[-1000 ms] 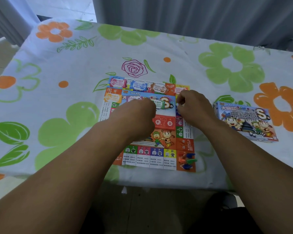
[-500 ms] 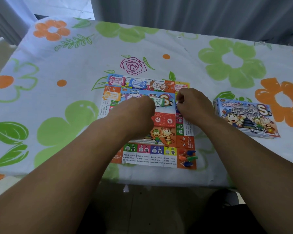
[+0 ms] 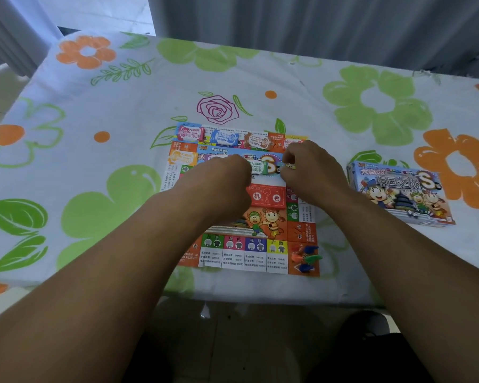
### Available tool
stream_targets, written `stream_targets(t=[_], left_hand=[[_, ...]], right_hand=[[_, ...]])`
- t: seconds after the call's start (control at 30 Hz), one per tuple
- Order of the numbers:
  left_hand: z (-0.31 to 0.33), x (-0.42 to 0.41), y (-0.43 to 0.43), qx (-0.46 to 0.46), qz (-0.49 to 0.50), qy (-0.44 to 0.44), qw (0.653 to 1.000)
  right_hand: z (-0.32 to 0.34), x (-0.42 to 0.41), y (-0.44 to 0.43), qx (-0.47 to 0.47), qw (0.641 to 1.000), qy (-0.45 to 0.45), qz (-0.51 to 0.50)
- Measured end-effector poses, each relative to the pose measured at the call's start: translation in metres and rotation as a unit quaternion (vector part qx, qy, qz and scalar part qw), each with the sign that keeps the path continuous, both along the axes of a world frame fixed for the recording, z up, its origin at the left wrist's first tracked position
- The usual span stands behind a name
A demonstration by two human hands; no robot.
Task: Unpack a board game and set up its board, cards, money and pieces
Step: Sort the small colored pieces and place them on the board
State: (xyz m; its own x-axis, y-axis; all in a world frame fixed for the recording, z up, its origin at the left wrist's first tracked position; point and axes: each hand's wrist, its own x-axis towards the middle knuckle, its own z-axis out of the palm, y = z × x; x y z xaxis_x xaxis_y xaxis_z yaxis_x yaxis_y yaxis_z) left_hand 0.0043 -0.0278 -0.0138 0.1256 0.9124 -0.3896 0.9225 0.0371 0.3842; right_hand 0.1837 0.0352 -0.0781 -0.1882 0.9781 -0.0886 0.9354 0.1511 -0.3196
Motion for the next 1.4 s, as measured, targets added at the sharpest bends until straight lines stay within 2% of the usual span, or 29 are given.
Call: stream_targets(t=[0.47,0.6,0.8,1.13,1.4], left_hand=[[0.005,-0.026,-0.013,0.025,0.026,0.003,0.999],[0.009,-0.051,-0.021,0.020,0.051,0.008,0.998],[-0.003,-0.083,-0.038,-0.004,0.090,0.012,0.996],[-0.030,-0.078,-0.048,-0.030,0.104,-0.016,0.994],[-0.043,-0.077,-0.047,-0.020,0.123,-0.030,0.992]], right_hand=[[0.028,-0.057,-0.043,0.030,0.993,0.056,0.101],[0.031,-0.078,-0.059,-0.013,0.981,0.080,0.174],[0.024,-0.095,-0.068,-0.091,0.970,0.056,0.218],[0.003,-0.104,-0.067,-0.103,0.975,-0.032,0.195],[-0.001,-0.112,-0.063,-0.124,0.976,0.001,0.181]])
